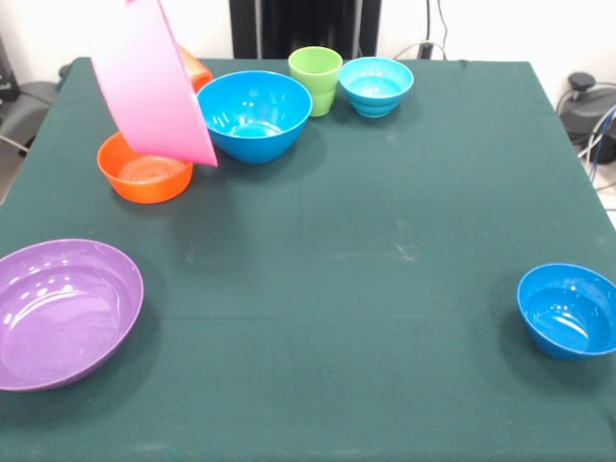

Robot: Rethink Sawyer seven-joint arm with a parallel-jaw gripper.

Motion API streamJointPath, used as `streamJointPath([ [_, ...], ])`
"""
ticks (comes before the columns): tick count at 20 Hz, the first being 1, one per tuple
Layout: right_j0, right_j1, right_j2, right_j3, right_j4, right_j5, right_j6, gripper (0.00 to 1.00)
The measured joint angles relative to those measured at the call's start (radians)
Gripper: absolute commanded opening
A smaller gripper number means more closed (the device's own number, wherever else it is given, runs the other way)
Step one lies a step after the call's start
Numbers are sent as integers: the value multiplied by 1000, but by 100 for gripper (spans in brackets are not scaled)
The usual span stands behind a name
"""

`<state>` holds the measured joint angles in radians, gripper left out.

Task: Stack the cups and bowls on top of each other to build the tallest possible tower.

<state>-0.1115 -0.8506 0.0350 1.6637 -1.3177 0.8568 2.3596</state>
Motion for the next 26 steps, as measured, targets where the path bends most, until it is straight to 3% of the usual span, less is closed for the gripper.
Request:
streamJointPath([
  [4,2,0,-9,-3,0,0,0,0],
  [5,2,0,-14,-3,0,0,0,100],
  [26,14,0,-39,-21,0,-2,0,100],
])
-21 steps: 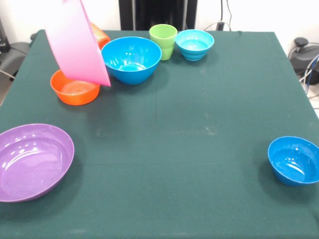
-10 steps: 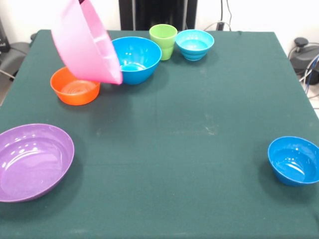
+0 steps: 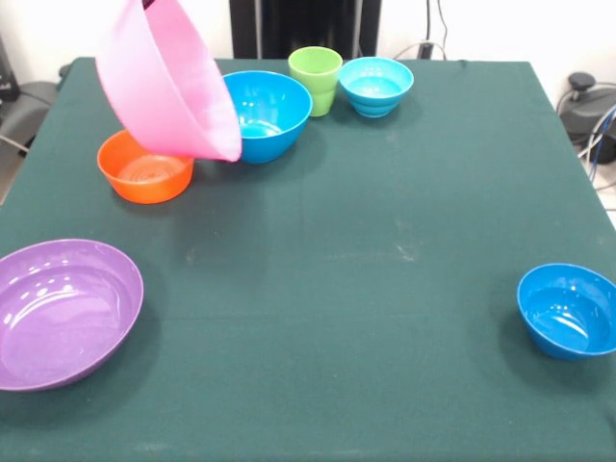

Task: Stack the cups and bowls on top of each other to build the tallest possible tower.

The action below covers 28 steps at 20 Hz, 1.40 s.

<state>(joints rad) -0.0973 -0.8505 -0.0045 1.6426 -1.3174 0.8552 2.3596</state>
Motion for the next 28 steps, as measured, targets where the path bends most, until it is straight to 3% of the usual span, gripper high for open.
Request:
streamJointPath([
  [8,30,18,-20,-12,-4,0,0,100],
  [11,81,51,-49,-20,-56,0,17,100],
  [12,124,81,-69,-24,-124,0,55,100],
  [15,160,115,-81,-27,-190,-1,116,100],
  [16,185,144,-88,-28,-226,-1,186,100],
  [22,220,198,-107,-28,-244,-1,358,100],
  [28,221,220,-123,-29,-244,-1,425,100],
])
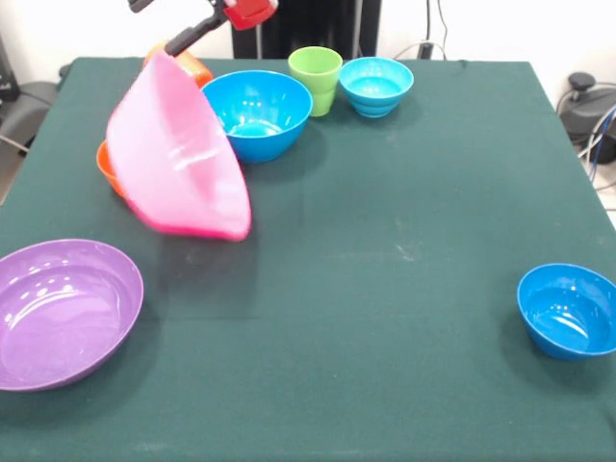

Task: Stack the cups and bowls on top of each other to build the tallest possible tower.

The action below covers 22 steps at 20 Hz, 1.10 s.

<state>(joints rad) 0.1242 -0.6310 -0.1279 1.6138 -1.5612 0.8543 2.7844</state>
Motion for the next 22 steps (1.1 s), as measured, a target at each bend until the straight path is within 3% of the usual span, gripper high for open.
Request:
streamJointPath([
  [22,4,17,-72,-12,0,0,0,100],
])
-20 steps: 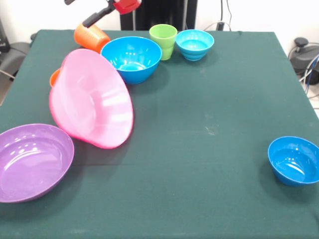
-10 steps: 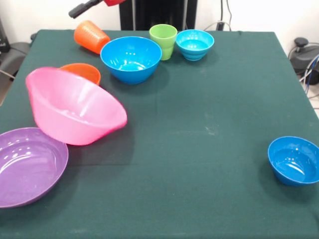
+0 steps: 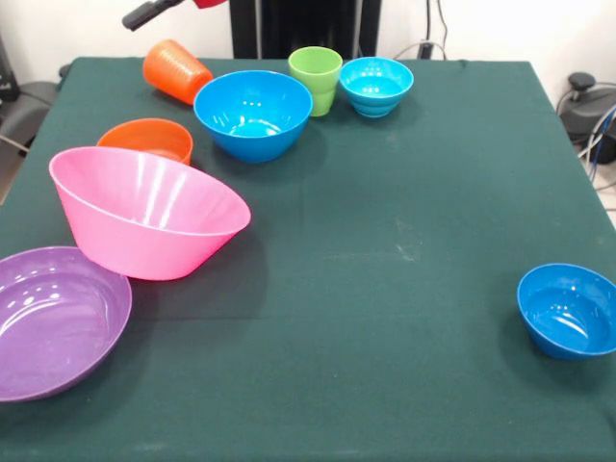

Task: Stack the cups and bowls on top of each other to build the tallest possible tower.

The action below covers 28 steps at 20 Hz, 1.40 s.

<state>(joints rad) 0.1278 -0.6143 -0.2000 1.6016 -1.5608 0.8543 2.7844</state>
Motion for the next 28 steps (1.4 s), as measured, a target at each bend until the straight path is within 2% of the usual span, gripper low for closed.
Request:
streamJointPath([
  [9,-16,5,4,0,15,-16,0,100],
  [11,-74,-3,29,0,73,-57,0,100],
  [14,-214,-10,99,0,200,-135,-7,100],
  [16,-333,-2,158,0,295,-189,-20,100],
  [17,-433,11,208,0,364,-228,-34,100],
  [19,-490,21,236,0,399,-247,-47,100],
  [20,-554,33,268,0,436,-261,-67,100],
  [24,-658,56,332,2,498,-266,-127,100],
  [28,-705,62,382,7,544,-266,-189,100],
])
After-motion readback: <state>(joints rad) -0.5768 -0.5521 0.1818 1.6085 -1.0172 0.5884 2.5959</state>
